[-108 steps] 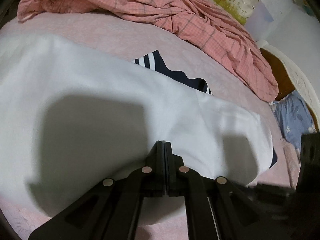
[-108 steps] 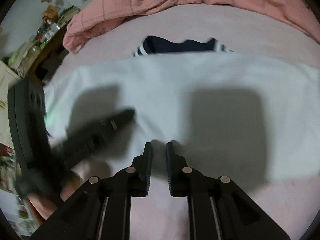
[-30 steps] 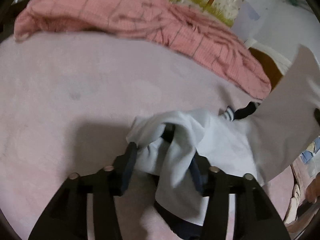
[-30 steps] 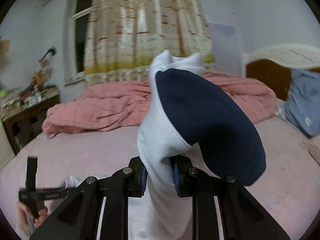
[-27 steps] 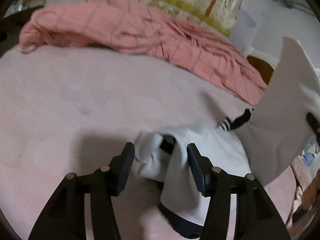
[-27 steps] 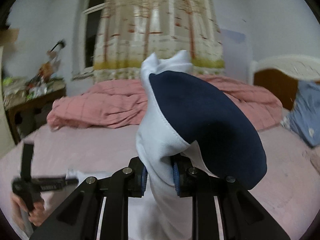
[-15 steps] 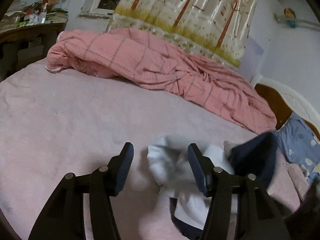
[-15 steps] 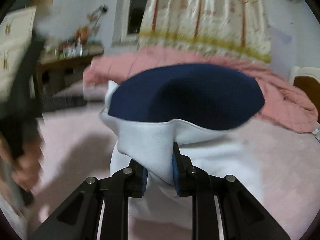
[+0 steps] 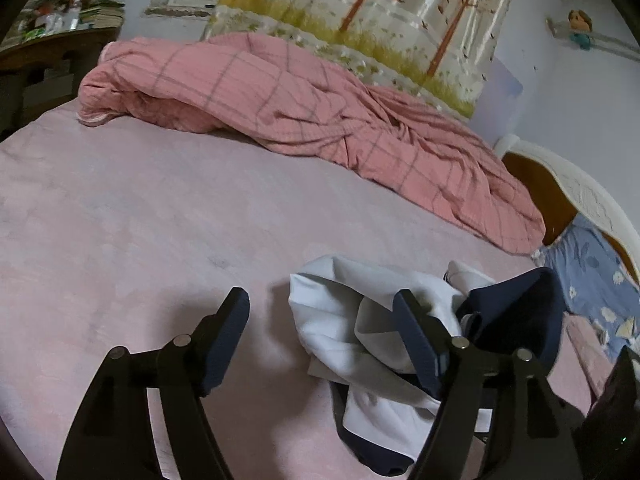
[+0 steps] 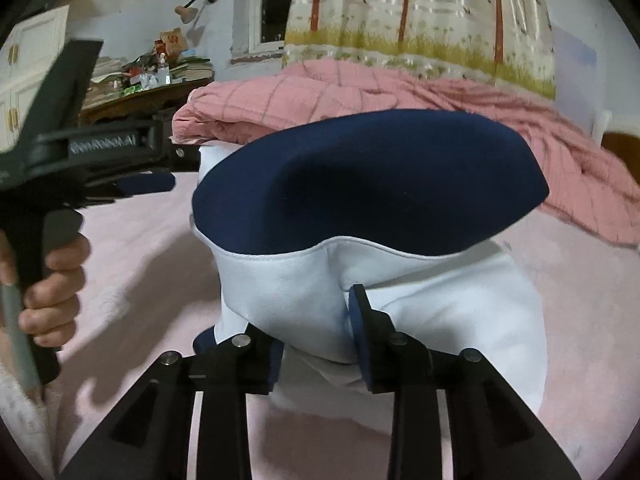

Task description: Fold large clothes

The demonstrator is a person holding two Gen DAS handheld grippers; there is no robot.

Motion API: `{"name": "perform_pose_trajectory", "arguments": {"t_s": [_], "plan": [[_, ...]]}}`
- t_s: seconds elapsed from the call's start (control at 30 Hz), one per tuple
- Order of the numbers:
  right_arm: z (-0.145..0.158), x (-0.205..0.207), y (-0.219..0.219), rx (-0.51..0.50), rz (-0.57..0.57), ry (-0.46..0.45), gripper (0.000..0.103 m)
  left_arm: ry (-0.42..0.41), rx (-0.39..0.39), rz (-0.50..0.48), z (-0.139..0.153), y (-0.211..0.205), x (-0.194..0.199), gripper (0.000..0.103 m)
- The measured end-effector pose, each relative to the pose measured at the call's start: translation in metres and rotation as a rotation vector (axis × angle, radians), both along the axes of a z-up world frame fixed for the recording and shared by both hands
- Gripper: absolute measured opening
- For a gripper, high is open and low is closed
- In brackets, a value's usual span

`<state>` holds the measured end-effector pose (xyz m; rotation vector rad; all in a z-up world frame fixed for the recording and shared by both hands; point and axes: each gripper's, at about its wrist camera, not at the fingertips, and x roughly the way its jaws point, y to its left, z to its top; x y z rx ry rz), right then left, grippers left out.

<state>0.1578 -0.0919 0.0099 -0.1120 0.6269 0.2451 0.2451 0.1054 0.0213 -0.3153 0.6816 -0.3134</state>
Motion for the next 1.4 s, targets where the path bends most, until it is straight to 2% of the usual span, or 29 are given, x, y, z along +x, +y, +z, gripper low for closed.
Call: {"name": "perform_pose_trajectory", "arguments": {"t_s": [0.03, 0.13, 0.2, 0.3, 0.33, 0.37, 0.43, 0.47, 0.53, 0.6, 0.63, 0.67, 0.77, 0.83, 0.87, 0.93, 1.0, 1.03, 1.07, 1.1, 1.17, 1.23, 1.3, 1.33, 1.37, 1.4], "plan": [[0.002, -0.002, -0.003, 0.002, -0.003, 0.008, 0.038, -0.007, 0.020, -0.002, 0.001, -0.004, -0.002, 0.073], [0.006, -0.014, -0.009, 0.008, 0.019, 0.015, 0.053, -0.071, 0.102, 0.028, 0.008, -0.016, -0.012, 0.073], [0.010, -0.018, -0.013, 0.032, 0.038, 0.011, 0.076, -0.134, 0.105, 0.012, 0.017, -0.020, -0.022, 0.073], [0.015, -0.018, -0.023, 0.094, 0.011, 0.031, 0.079, -0.221, 0.069, 0.014, 0.029, -0.018, -0.036, 0.076], [0.016, -0.020, -0.029, 0.124, 0.007, 0.041, 0.079, -0.247, 0.062, 0.021, 0.032, -0.017, -0.039, 0.081], [0.018, -0.023, -0.039, 0.153, -0.016, 0.049, 0.079, -0.279, 0.077, 0.056, 0.035, -0.017, -0.045, 0.085], [0.020, -0.030, -0.062, 0.171, -0.080, 0.039, 0.079, -0.358, 0.152, 0.153, 0.041, -0.022, -0.055, 0.086], [0.021, -0.034, -0.079, 0.164, -0.131, 0.016, 0.079, -0.385, 0.156, 0.137, 0.043, -0.025, -0.058, 0.086], [0.021, -0.033, -0.100, 0.134, -0.209, -0.002, 0.079, -0.414, 0.093, 0.013, 0.048, -0.030, -0.063, 0.086], [0.019, -0.026, -0.123, 0.117, -0.279, -0.007, 0.079, -0.445, 0.035, -0.119, 0.054, -0.040, -0.073, 0.094], [0.018, -0.022, -0.133, 0.119, -0.295, 0.000, 0.078, -0.446, 0.054, -0.156, 0.056, -0.050, -0.076, 0.100], [0.014, -0.017, -0.143, 0.139, -0.299, 0.016, 0.078, -0.446, 0.094, -0.157, 0.057, -0.061, -0.077, 0.101], [0.001, -0.010, -0.160, 0.211, -0.260, 0.046, 0.078, -0.422, 0.269, -0.077, 0.051, -0.098, -0.068, 0.103], [-0.005, -0.002, -0.161, 0.221, -0.236, 0.055, 0.075, -0.423, 0.399, -0.003, 0.038, -0.118, -0.056, 0.103], [-0.007, 0.001, -0.158, 0.227, -0.224, 0.055, 0.072, -0.386, 0.427, 0.022, 0.031, -0.122, -0.047, 0.102], [-0.011, 0.006, -0.160, 0.240, -0.201, 0.061, 0.071, -0.307, 0.394, 0.052, 0.019, -0.119, -0.030, 0.095], [-0.015, 0.007, -0.161, 0.244, -0.188, 0.094, 0.068, -0.252, 0.346, 0.152, 0.010, -0.104, -0.021, 0.093], [-0.017, 0.007, -0.162, 0.257, -0.178, 0.115, 0.068, -0.243, 0.329, 0.182, 0.006, -0.098, -0.021, 0.088], [-0.019, 0.006, -0.162, 0.264, -0.174, 0.127, 0.068, -0.229, 0.313, 0.194, 0.001, -0.091, -0.020, 0.078], [-0.021, 0.006, -0.163, 0.264, -0.173, 0.137, 0.067, -0.198, 0.301, 0.198, -0.004, -0.085, -0.017, 0.074], [-0.023, 0.011, -0.159, 0.235, -0.173, 0.161, 0.067, -0.122, 0.309, 0.169, -0.019, -0.080, -0.013, 0.057], [-0.023, 0.010, -0.156, 0.222, -0.166, 0.160, 0.067, -0.079, 0.307, 0.133, -0.030, -0.080, -0.015, 0.052], [-0.021, 0.005, -0.158, 0.233, -0.154, 0.139, 0.064, -0.109, 0.277, 0.107, -0.029, -0.075, -0.030, 0.053], [-0.019, 0.001, -0.161, 0.252, -0.157, 0.123, 0.063, -0.128, 0.248, 0.091, -0.022, -0.073, -0.039, 0.065], [-0.016, -0.003, -0.164, 0.265, -0.172, 0.099, 0.063, -0.145, 0.214, 0.080, -0.016, -0.072, -0.048, 0.087], [-0.013, -0.006, -0.167, 0.272, -0.185, 0.072, 0.063, -0.170, 0.172, 0.071, -0.008, -0.070, -0.057, 0.095]]}}
